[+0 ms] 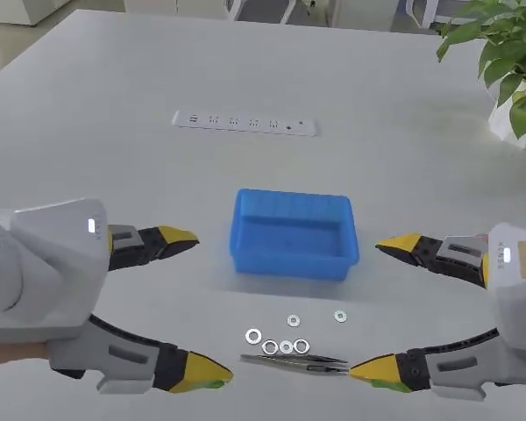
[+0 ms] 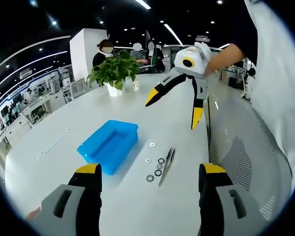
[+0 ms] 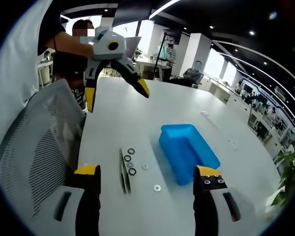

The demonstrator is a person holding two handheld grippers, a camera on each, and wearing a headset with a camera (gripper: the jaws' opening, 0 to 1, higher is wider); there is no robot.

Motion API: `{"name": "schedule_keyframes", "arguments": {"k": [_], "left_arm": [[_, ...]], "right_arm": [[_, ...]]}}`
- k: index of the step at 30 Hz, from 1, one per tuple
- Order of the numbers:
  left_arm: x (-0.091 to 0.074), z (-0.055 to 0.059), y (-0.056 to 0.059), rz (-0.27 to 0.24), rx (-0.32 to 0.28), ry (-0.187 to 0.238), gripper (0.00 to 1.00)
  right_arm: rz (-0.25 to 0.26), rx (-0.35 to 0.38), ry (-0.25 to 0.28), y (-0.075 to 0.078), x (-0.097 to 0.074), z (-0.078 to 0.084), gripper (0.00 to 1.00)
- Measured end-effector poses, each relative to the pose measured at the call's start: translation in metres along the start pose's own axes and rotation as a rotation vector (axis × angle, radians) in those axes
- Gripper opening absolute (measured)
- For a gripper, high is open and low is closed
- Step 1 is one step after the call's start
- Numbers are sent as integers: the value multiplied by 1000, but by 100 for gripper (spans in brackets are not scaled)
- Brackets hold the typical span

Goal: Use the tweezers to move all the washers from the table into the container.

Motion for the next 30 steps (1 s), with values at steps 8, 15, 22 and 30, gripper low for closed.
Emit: {"name": "schedule_keyframes", "arguments": {"k": [8, 15, 22, 30], "left_arm": [[18, 6, 11, 47, -29, -17, 74], [33, 17, 15, 66, -22, -63, 66], [48, 27, 17, 83, -14, -101, 61], [63, 32, 18, 105, 3, -147, 52]], "right_arm": [[-57, 10, -50, -15, 19, 8, 70], [-106, 20, -85, -28, 37, 16, 62], [-132, 46, -106, -27, 52, 18, 55], [-170, 38, -166, -33, 67, 24, 46]]}}
Point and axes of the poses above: the centre of the closed fingertips' face, and the gripper's own axes: x roughly forward along the fingers, y roughly to its right, z roughly out of its underside, the point moved 5 cm from there along -x, roughly backward along the fingers, and after that the axes turned 15 degrees about -y, right-handed, at the moved point
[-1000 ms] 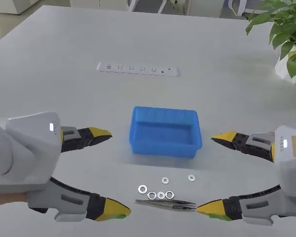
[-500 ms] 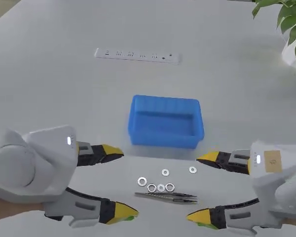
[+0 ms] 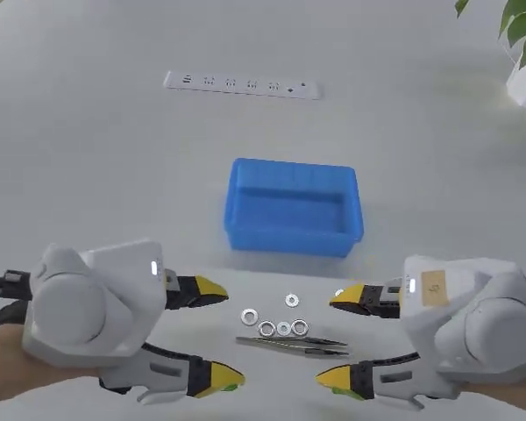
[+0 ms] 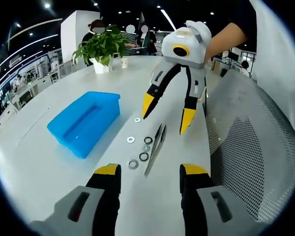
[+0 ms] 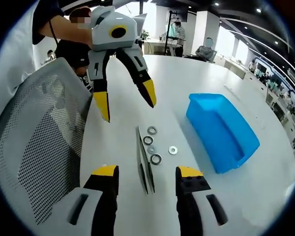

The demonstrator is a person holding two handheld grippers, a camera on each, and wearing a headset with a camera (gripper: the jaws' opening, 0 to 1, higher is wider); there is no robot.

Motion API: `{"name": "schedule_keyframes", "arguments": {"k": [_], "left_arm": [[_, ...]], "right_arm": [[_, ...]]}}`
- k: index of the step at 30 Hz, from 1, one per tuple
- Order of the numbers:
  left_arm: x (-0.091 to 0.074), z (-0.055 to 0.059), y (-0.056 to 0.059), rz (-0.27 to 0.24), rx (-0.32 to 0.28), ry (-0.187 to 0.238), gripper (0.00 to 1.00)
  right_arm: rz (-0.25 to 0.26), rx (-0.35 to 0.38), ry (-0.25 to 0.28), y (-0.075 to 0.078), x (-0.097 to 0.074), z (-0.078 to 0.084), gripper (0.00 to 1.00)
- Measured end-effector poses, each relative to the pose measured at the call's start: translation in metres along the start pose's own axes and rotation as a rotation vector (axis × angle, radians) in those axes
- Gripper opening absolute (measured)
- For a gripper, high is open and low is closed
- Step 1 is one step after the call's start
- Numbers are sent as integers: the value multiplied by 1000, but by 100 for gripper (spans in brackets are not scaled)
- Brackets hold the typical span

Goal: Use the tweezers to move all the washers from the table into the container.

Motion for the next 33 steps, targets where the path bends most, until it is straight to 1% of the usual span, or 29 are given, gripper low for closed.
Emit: {"name": "schedule_keyframes", "arguments": {"k": [1, 2, 4, 5, 6, 10, 12, 15, 17, 20, 21, 23, 24, 25, 27, 30, 33], "left_arm": [[1, 0, -1, 2, -3, 0, 50], [4, 1, -2, 6, -6, -8, 47], [8, 3, -1, 26, -19, -38, 43], [10, 4, 1, 29, 0, -59, 42], [11, 4, 1, 26, 24, -66, 42], [17, 2, 4, 41, 37, -71, 41], [21, 3, 4, 46, 48, -89, 39], [26, 2, 4, 49, 59, -103, 35], [30, 2, 2, 51, 72, -114, 35], [34, 3, 1, 58, 82, -154, 32], [35, 4, 0, 58, 103, -172, 31], [37, 5, 2, 77, 116, -188, 29], [37, 1, 3, 80, 137, -163, 29], [36, 2, 2, 77, 124, -175, 28], [36, 1, 3, 85, 118, -180, 26], [39, -1, 5, 93, 135, -176, 24], [40, -3, 8, 82, 151, -174, 21]], "right_arm": [[-8, 3, -10, 0, 2, 1, 44], [-9, 5, -16, 0, 4, 1, 42], [-17, 7, -34, 0, 7, 2, 38], [-18, 7, -37, 0, 8, 2, 37], [-18, 6, -43, 0, 9, 2, 37], [-35, 5, -62, 0, 13, 2, 34], [-36, -6, -85, 0, 15, 2, 33], [-47, -19, -100, 0, 17, 2, 30], [-54, -30, -108, -1, 18, 1, 30], [-60, -40, -119, -1, 20, 2, 29], [-63, -40, -121, -1, 21, 2, 29], [-67, -39, -123, -1, 22, 2, 28], [-65, -42, -122, 0, 22, 1, 27], [-66, -41, -124, 1, 22, 1, 27], [-66, -41, -127, 2, 22, 1, 25], [-62, -57, -132, 1, 22, 1, 25], [-55, -80, -141, 0, 23, 1, 25]]}}
Point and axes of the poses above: the centre of the closed fingertips' face, and the gripper's own axes: x roughly forward along the fingers, y roughly to its right, z roughly out of its underside, the point moved 5 cm from there along -x, roughly backward along the fingers, and after that the axes turned 15 degrees about -y, right-handed, at the moved point
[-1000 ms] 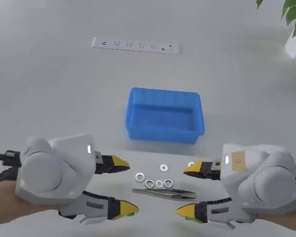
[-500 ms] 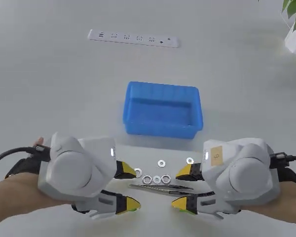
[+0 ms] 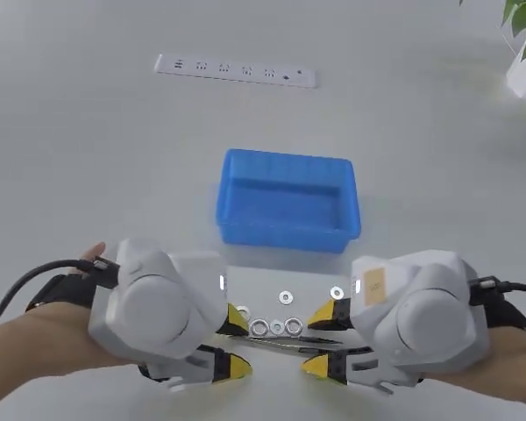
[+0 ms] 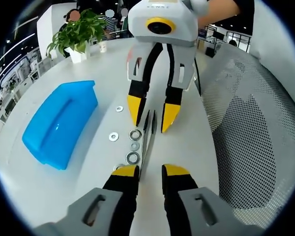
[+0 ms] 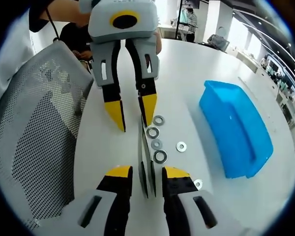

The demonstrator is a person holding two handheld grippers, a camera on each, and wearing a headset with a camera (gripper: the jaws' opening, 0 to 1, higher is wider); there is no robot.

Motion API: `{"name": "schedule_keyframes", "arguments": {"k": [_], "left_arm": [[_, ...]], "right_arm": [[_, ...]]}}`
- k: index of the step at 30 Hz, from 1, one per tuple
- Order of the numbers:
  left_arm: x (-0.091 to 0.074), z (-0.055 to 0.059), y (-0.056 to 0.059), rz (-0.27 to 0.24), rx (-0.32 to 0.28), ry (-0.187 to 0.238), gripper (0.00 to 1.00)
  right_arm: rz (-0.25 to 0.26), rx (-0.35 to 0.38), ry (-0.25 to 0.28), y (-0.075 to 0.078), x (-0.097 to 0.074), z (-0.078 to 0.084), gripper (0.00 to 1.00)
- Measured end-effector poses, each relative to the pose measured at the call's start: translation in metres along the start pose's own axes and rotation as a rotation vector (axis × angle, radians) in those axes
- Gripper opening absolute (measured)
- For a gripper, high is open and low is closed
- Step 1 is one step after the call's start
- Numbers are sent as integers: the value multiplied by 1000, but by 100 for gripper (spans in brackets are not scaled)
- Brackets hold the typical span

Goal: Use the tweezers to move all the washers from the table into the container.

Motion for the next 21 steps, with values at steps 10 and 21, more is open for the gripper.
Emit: {"name": "schedule_keyframes", "arguments": {"k": [10, 21], "left_arm": [[0, 0, 0, -21, 30, -39, 7], [2, -5, 0, -12, 3, -88, 6]], "right_arm": [[3, -56, -18, -9, 1, -4, 15], [0, -108, -73, -8, 2, -10, 7]]}}
Point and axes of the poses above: the centre of the closed fingertips' face, and the gripper's own axes: x roughly forward along the fingers, y roughly to its right, z roughly out of its underside, the point moved 5 cm from there along -x, roughly backward along the fingers, and after that the axes turned 15 degrees about -y, right-handed, at the moved point
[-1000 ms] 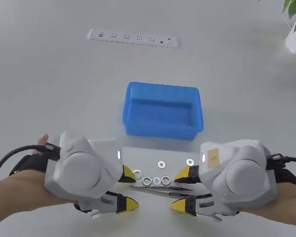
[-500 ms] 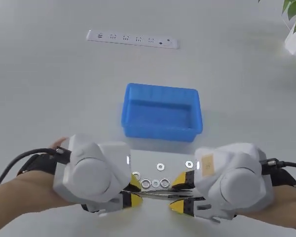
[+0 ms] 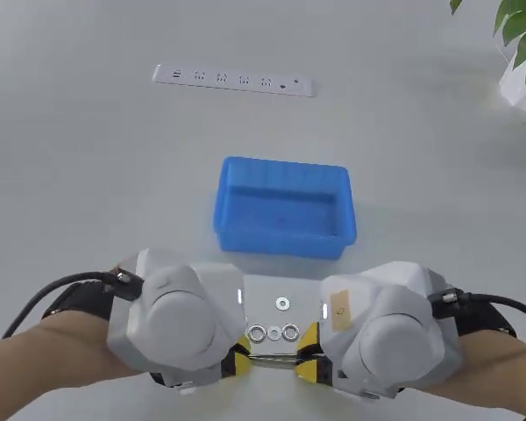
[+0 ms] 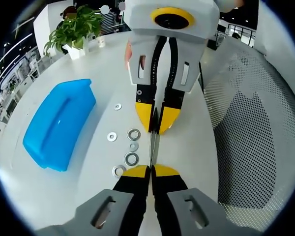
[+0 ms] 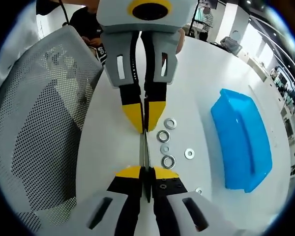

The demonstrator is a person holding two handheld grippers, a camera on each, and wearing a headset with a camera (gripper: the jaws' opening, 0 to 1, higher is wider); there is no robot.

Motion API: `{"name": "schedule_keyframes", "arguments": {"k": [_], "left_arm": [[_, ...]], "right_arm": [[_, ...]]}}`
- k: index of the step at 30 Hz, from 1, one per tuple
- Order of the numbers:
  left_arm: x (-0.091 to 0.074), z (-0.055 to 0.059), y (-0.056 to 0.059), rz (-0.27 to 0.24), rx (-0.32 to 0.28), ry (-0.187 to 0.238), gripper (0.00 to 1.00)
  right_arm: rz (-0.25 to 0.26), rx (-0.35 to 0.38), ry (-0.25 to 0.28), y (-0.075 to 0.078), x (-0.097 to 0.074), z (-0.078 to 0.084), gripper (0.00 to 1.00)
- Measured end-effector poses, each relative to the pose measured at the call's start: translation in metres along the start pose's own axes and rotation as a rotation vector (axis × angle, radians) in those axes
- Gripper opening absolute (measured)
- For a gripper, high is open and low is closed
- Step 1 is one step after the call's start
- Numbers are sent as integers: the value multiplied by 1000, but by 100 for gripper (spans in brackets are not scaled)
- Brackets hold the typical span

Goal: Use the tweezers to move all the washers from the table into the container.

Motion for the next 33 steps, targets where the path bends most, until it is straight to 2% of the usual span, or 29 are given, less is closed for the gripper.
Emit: {"name": "schedule_keyframes", "arguments": {"k": [2, 8, 11, 13, 15, 17, 20, 22, 23, 26, 33], "left_arm": [[0, -1, 1, 15, -11, -25, 5], [-6, -3, 2, 19, -33, -32, 6], [-11, -3, 4, 21, -12, -57, 6], [-16, -1, 5, 26, -4, -70, 6], [-21, 3, 5, 28, -7, -81, 6], [-29, 4, 6, 25, -36, -71, 6], [-39, 4, 6, 11, -40, -62, 6], [-46, 1, 6, 20, -41, -55, 6], [-51, -4, 7, 16, -30, -47, 6], [-61, -15, 8, 6, -9, -22, 6], [-67, -34, 13, 2, 9, 23, 5]], "right_arm": [[0, -7, 17, 0, 0, 2, 7], [5, 5, 56, -1, -1, 3, 7], [6, 12, 80, -4, -1, 0, 7], [10, 17, 108, -7, -2, -3, 7], [4, 66, 168, -10, -3, -7, 7], [32, 66, 187, -10, -4, -9, 7], [64, 60, 221, -12, -7, -14, 7], [66, 58, 238, -13, -9, -15, 7], [72, 77, 261, -13, -11, -15, 7], [101, 91, 280, -12, -14, -14, 7], [130, 109, 327, -13, -20, -9, 7]]}}
Point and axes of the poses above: the centre of the closed fingertips' face, and the gripper's own axes: x roughly forward along the fingers, y roughly to its right, z roughly out of its underside, the point moved 5 cm from there along -x, roughly backward along the fingers, and after that the axes turned 15 degrees about -y, right-handed, at the moved point
